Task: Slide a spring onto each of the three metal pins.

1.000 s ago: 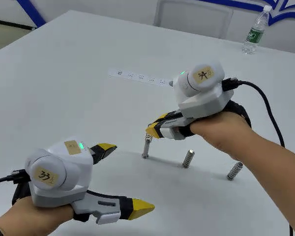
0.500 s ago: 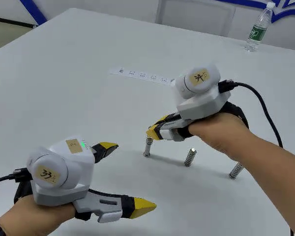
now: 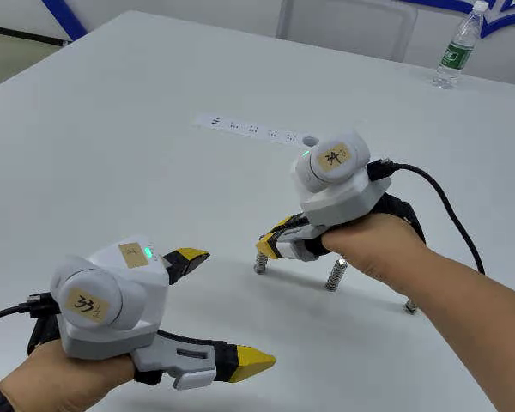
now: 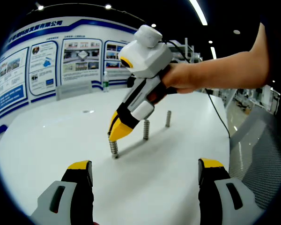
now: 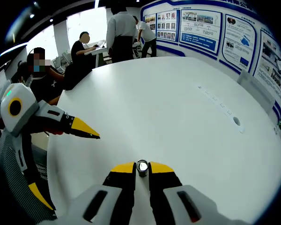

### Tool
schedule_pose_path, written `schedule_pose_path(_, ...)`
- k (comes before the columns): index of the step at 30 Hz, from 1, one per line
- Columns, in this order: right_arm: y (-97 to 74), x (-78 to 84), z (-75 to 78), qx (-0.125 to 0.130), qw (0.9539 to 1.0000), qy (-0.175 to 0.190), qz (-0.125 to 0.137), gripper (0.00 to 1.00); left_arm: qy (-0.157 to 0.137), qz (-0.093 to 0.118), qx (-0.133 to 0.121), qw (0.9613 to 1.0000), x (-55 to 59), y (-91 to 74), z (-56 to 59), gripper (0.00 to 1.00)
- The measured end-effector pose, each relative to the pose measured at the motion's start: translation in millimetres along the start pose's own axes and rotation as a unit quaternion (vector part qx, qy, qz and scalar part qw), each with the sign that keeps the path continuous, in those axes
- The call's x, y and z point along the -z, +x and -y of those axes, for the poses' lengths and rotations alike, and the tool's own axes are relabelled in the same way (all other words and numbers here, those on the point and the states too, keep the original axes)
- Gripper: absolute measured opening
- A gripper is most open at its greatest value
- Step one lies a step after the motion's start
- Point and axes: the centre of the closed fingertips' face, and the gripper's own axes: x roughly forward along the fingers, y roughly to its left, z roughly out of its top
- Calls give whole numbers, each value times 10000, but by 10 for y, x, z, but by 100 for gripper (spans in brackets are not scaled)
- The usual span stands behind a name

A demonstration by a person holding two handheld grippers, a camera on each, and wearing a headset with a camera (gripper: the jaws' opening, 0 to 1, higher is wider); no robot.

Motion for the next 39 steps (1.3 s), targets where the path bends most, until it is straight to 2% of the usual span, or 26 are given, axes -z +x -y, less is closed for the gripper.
schedule_pose_path(12,70,116,-12,16,9997,-119,-200,12,5,-18,-8,10000,-2,-10,7,95)
schedule_pose_path(21,-8,125,-27,76,9996,-210,-164,15,9,3,-43,10000,-12,-26,-10,95)
schedule_pose_path(29,-191,113,9,201,9995,-236,4,20,20,31,-56,10000,-34,-35,-24,95)
schedule_pose_path(33,-334,113,23,230,9993,-251,123,22,30,38,-67,10000,-46,-38,-41,95)
schedule_pose_path(39,-582,89,94,350,9983,-153,434,24,55,67,-88,9999,-99,-40,-69,95)
